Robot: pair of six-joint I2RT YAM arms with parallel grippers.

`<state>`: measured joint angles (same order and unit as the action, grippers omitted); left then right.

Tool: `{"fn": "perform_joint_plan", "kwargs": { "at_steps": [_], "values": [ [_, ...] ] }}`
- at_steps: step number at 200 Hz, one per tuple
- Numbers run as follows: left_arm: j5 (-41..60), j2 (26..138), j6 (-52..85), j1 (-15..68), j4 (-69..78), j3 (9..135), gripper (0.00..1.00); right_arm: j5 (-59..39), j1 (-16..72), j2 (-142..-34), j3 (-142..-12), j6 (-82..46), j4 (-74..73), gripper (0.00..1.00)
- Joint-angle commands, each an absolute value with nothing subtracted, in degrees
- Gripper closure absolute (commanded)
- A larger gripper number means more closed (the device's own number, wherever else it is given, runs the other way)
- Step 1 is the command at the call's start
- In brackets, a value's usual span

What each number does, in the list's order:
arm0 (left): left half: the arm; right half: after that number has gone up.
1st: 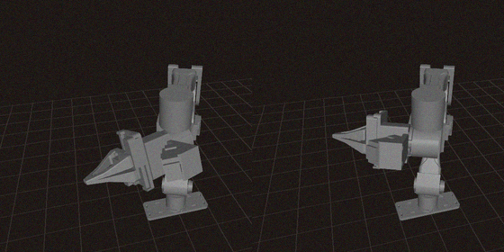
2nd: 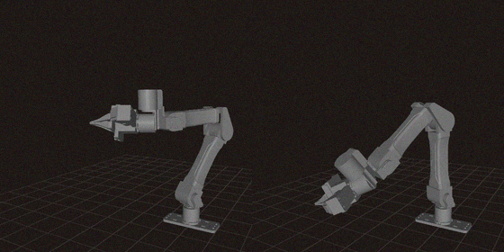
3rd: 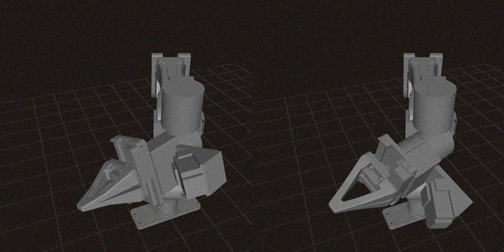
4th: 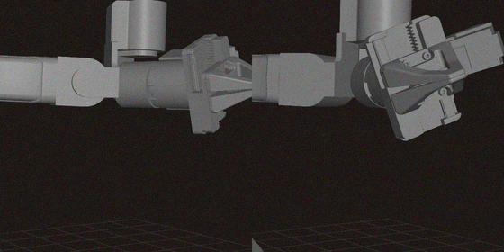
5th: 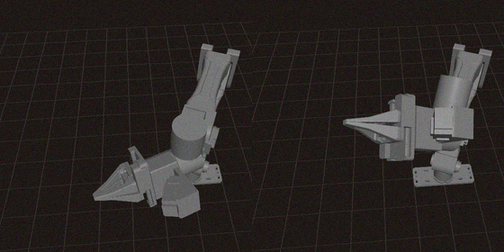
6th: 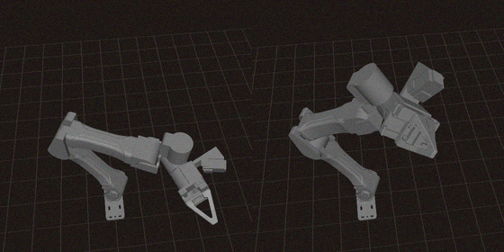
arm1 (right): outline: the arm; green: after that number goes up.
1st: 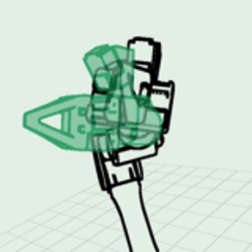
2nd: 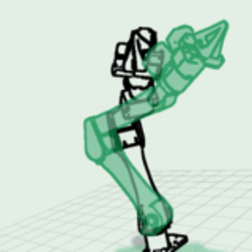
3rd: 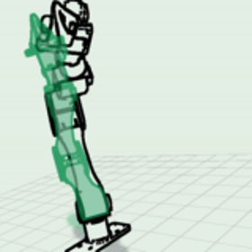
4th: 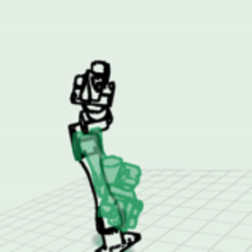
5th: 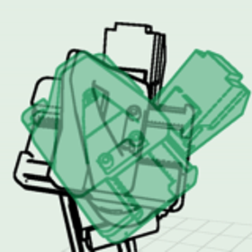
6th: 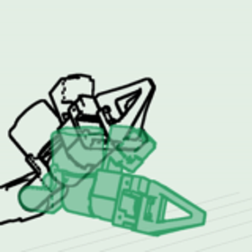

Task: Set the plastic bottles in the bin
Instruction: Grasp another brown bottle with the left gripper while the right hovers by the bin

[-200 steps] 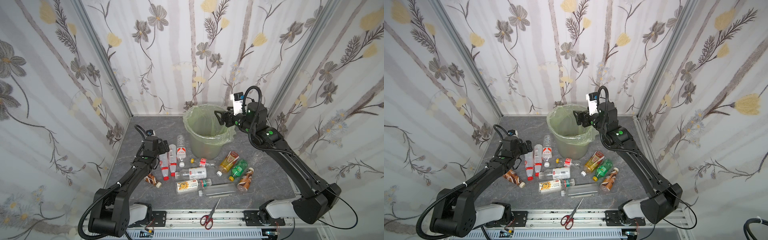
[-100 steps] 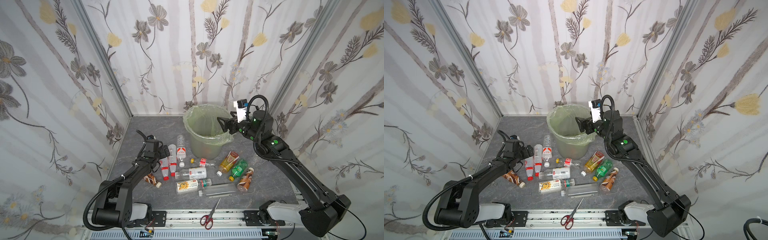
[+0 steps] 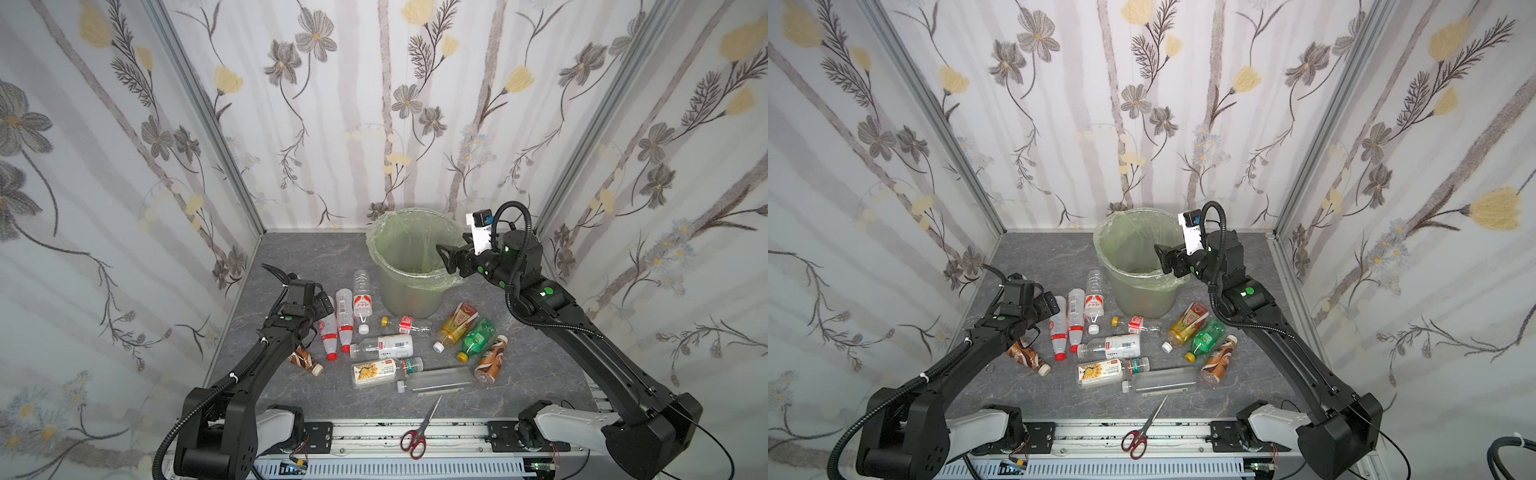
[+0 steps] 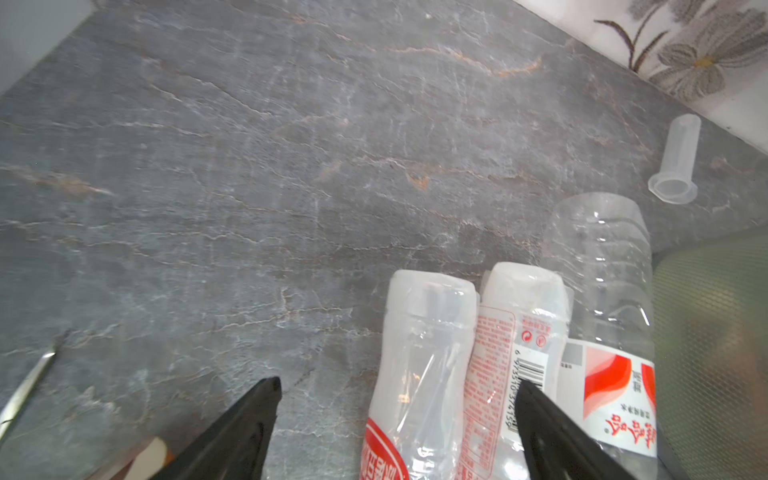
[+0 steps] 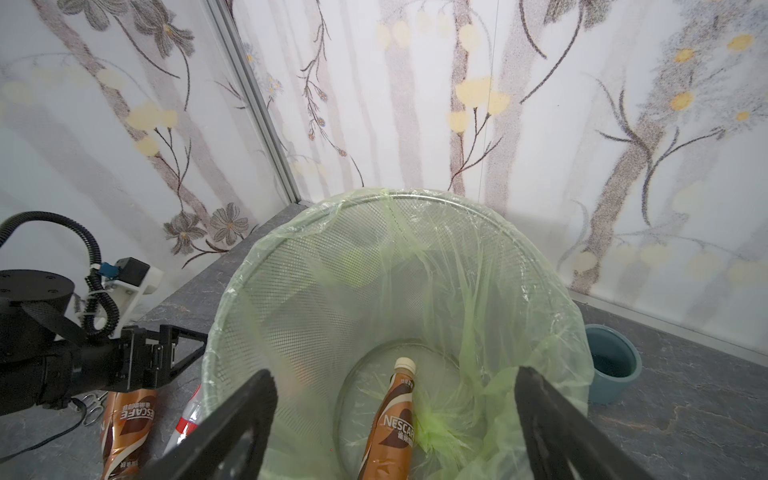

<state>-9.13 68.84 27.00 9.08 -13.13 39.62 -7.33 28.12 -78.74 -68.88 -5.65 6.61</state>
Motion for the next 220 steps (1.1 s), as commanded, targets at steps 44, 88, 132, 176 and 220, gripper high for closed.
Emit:
{"fn": "perform_joint_plan", "kwargs": {
  "at_steps": [44,88,132,176,220],
  "values": [
    [-16.9,61.7,36.8,10.1,-27.0,38.7,0.13,-7.0,27.4,-78.2,-66.0,-3.5,2.4,0.09],
    [-19.8,57.9,39.2,10.2,-38.3,44.1,0.16,-7.6,26.0,-77.9,-64.1,-2.9,1.5,0.09],
    [-14.0,56.3,47.1,10.3,-40.9,40.9,0.0,-8.9,24.4,-77.1,-62.4,-3.6,-0.4,0.09],
    [-16.9,58.5,49.6,11.2,-46.7,41.5,0.0,-9.8,22.8,-76.2,-61.8,-3.9,-0.8,0.09],
    [-17.8,59.6,54.3,11.7,-48.8,39.8,0.0,-10.2,21.8,-76.2,-61.8,-4.3,-1.0,0.09]
  ]
}}
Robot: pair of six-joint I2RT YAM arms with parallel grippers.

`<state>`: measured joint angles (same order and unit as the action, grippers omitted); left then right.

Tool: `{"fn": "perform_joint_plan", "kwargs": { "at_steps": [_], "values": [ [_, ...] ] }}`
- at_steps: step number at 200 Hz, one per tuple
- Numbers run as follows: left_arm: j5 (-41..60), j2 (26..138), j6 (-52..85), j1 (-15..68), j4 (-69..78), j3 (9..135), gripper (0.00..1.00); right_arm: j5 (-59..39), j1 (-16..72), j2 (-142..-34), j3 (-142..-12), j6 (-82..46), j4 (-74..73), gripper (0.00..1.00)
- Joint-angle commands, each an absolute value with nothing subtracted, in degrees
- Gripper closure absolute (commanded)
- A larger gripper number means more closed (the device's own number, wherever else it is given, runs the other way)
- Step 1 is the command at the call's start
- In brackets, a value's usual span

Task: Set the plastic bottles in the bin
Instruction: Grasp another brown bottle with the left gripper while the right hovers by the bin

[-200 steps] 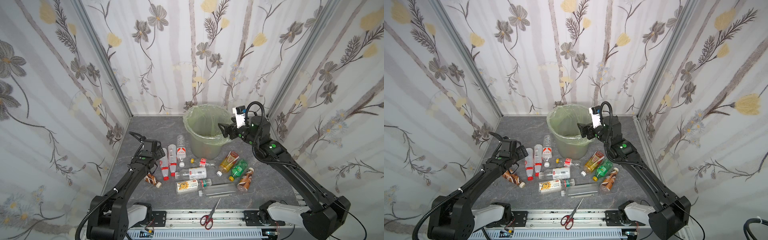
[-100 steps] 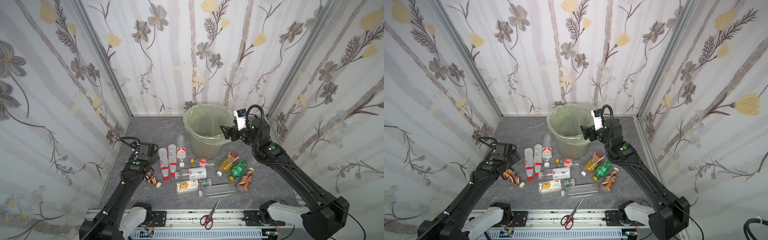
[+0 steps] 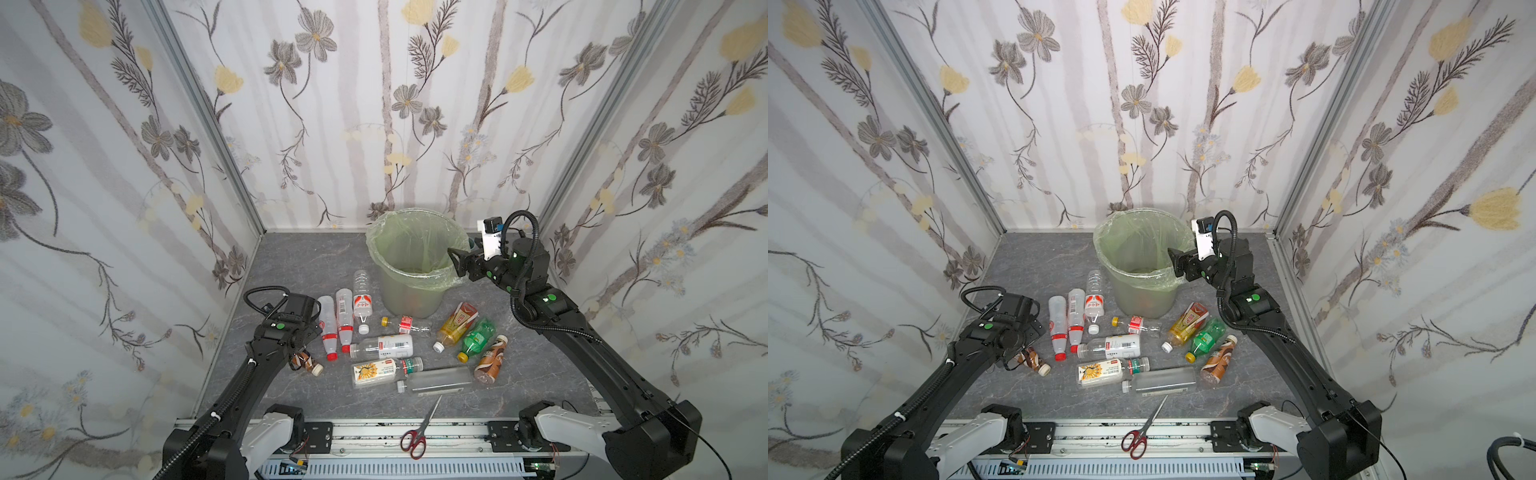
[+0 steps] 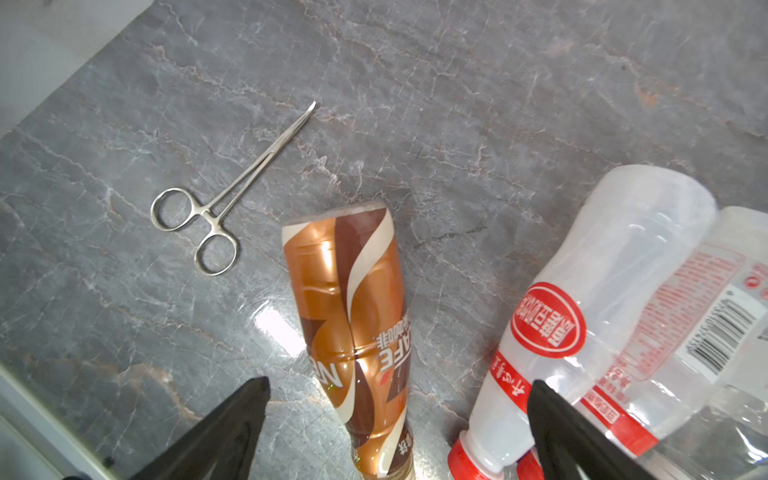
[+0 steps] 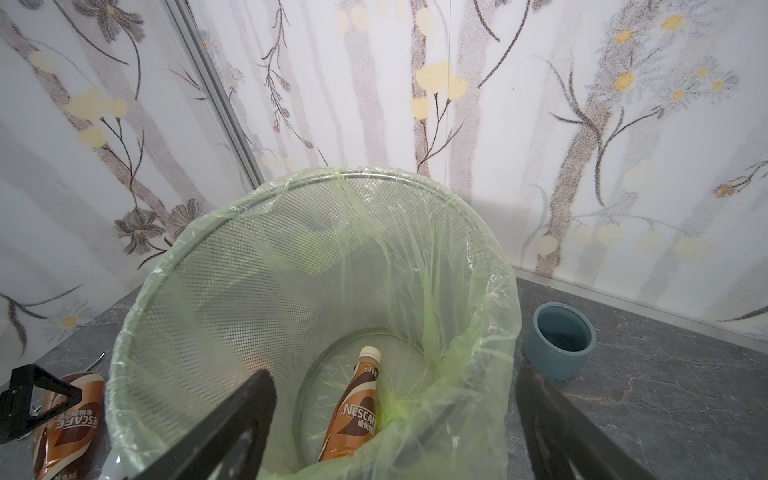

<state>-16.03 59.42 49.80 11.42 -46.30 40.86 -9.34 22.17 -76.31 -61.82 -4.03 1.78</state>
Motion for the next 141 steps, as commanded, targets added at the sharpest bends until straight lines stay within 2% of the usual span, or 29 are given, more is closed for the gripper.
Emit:
{"fn": "perform_joint_plan", "kwargs": {
  "at_steps": [1,67,141],
  "values": [
    [-17.8,59.6,54.5,11.7,-48.7,39.8,0.0,-10.2,21.8,-76.2,-61.8,-4.3,-1.0,0.09],
    [-18.2,62.2,57.4,12.5,-44.2,36.1,0.0,-12.4,19.9,-75.8,-61.8,-5.3,-2.1,0.09],
    [-19.0,68.6,56.4,12.5,-34.4,32.7,0.14,-13.7,19.2,-74.2,-61.4,-6.1,-2.5,0.09]
  ]
}}
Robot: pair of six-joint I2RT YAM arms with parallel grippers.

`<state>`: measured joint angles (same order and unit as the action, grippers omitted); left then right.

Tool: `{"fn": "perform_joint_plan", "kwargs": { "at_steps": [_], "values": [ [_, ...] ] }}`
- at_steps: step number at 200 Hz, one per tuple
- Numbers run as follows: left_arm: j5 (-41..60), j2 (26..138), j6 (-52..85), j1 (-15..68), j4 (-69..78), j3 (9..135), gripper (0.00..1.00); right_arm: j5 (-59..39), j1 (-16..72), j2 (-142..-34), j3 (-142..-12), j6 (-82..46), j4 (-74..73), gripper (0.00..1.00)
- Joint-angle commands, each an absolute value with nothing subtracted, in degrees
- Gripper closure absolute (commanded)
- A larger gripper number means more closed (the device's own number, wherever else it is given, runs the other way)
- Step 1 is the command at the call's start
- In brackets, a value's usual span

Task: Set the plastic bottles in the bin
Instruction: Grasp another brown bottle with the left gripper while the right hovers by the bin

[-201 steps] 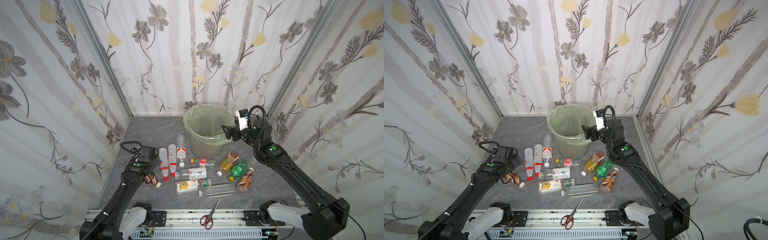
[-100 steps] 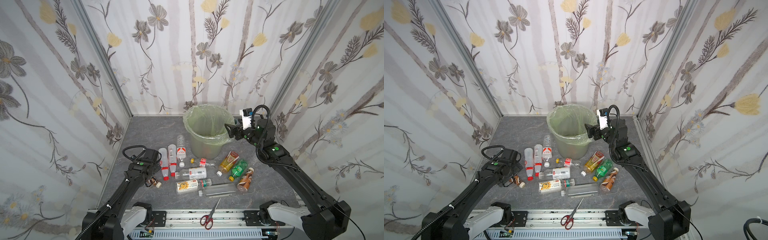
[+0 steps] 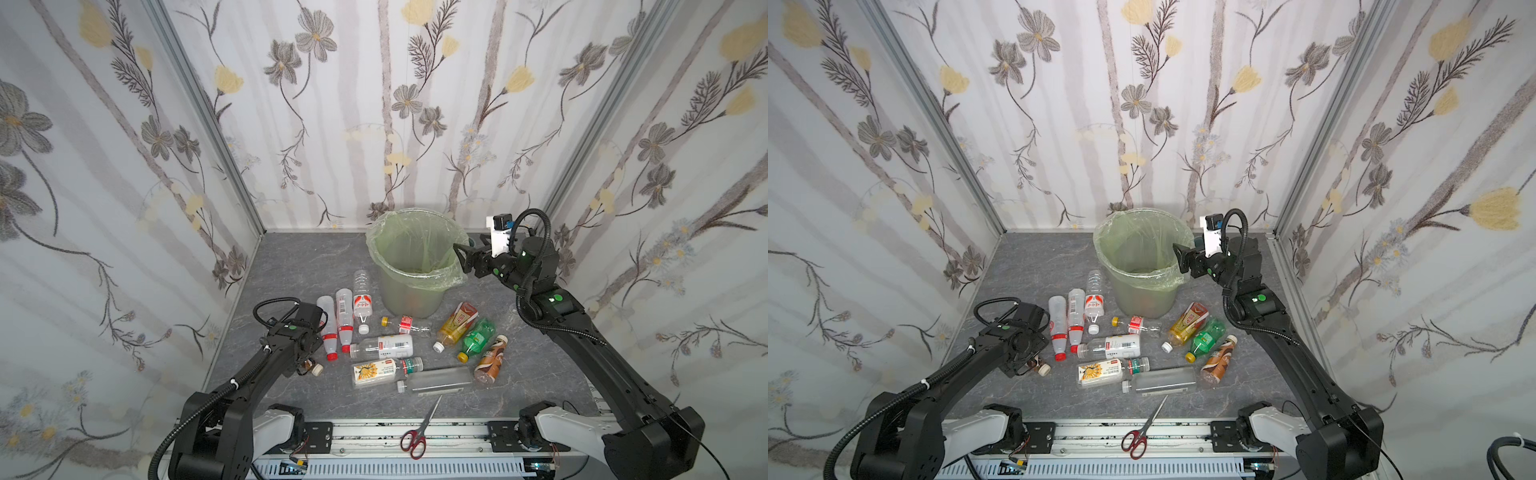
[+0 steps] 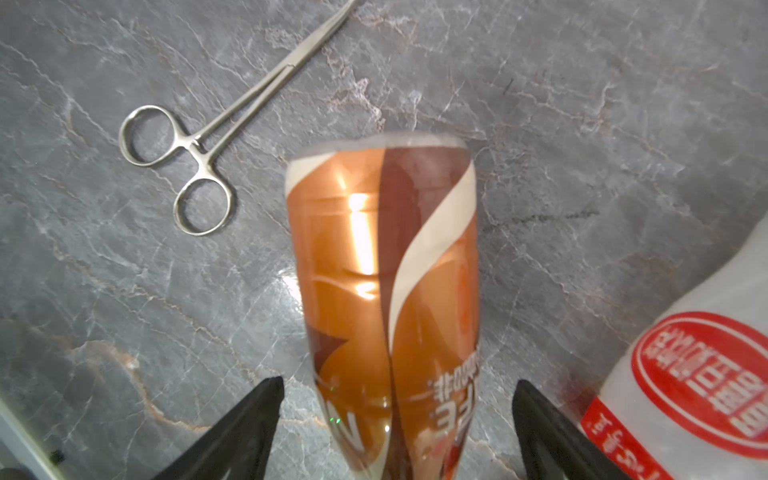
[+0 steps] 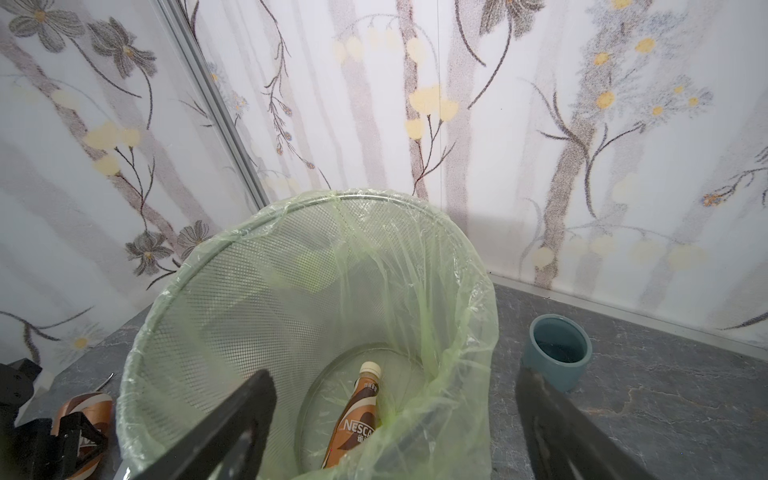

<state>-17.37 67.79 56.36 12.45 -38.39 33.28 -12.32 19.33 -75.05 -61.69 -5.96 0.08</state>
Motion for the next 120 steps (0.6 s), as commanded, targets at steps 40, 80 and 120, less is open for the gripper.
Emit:
{"fn": "perform_joint_plan", "kwargs": {
  "at_steps": [40,80,120],
  "values": [
    [-18.8,68.9,56.0,12.4,-31.6,30.4,0.24,-14.1,19.2,-73.9,-61.4,-6.7,-2.7,0.09],
    [-18.7,67.0,56.1,12.4,-30.0,27.9,0.3,-14.6,19.2,-73.7,-61.9,-7.1,-2.9,0.09],
    [-17.9,66.8,55.7,12.3,-29.7,27.5,0.49,-15.0,19.2,-73.7,-61.8,-7.6,-3.2,0.09]
  ]
}}
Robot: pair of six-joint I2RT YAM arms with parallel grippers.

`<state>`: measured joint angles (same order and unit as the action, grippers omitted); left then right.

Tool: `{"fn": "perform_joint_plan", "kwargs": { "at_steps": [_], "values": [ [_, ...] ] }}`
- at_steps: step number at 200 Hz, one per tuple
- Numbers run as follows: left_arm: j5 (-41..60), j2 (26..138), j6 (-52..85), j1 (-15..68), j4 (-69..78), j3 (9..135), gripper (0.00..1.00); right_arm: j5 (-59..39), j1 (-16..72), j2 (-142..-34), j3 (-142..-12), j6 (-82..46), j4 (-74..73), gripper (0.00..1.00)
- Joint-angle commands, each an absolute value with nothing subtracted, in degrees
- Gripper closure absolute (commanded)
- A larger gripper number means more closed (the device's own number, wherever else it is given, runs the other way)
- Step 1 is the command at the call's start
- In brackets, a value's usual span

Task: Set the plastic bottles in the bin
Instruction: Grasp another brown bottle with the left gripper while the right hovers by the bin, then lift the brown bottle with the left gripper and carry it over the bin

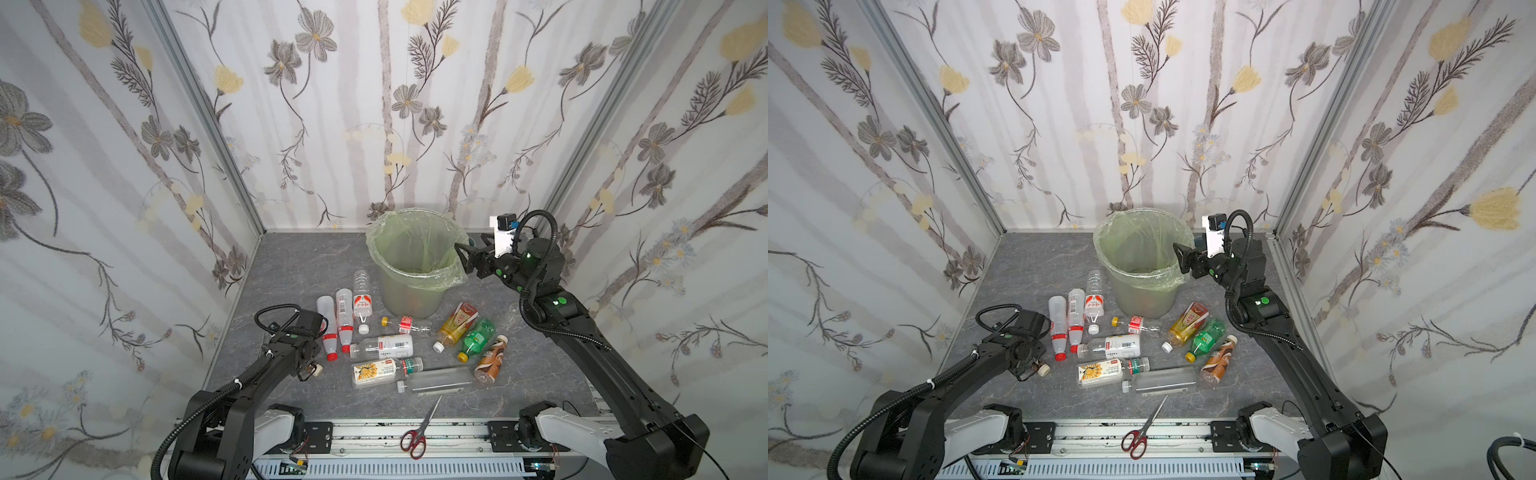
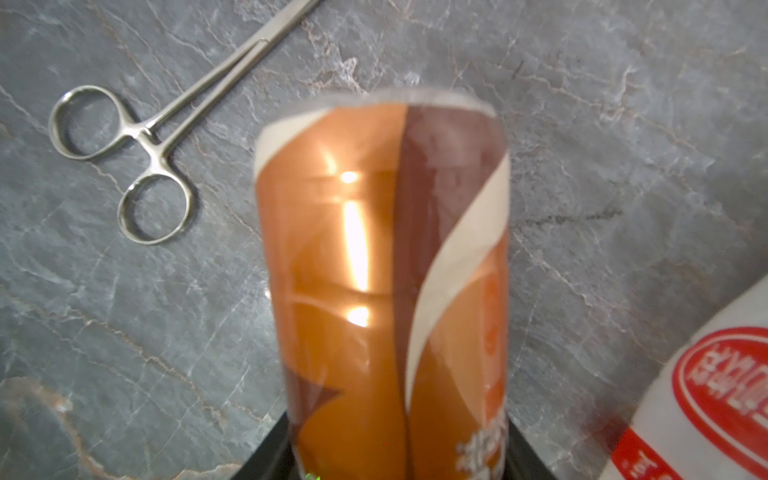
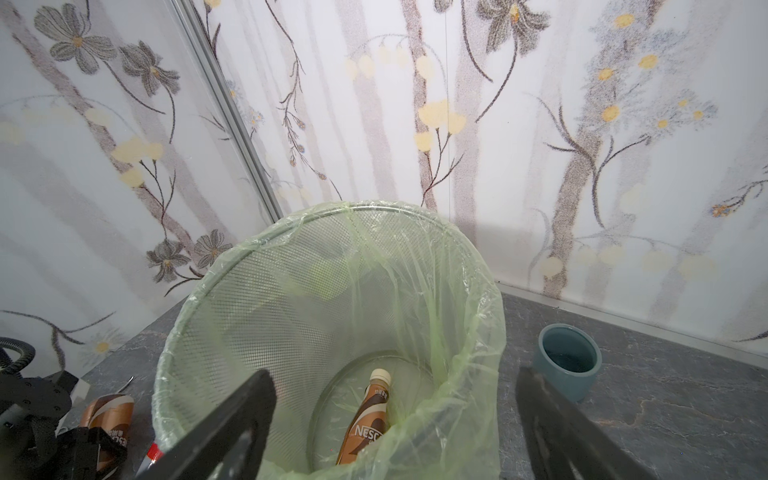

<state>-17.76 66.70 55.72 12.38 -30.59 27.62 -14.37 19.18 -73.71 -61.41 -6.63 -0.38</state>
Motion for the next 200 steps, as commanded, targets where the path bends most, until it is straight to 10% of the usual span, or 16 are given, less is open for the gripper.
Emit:
{"fn": "perform_joint_plan", "kwargs": {
  "at_steps": [1,200],
  "values": [
    [-17.9,66.8,55.7,12.3,-29.7,27.5,0.49,-15.0,19.2,-73.7,-61.8,-7.6,-3.2,0.09],
    [-11.2,70.2,33.0,12.2,-38.1,61.6,0.58,-13.9,19.2,-71.9,-63.0,-8.3,1.0,0.09]
  ]
}}
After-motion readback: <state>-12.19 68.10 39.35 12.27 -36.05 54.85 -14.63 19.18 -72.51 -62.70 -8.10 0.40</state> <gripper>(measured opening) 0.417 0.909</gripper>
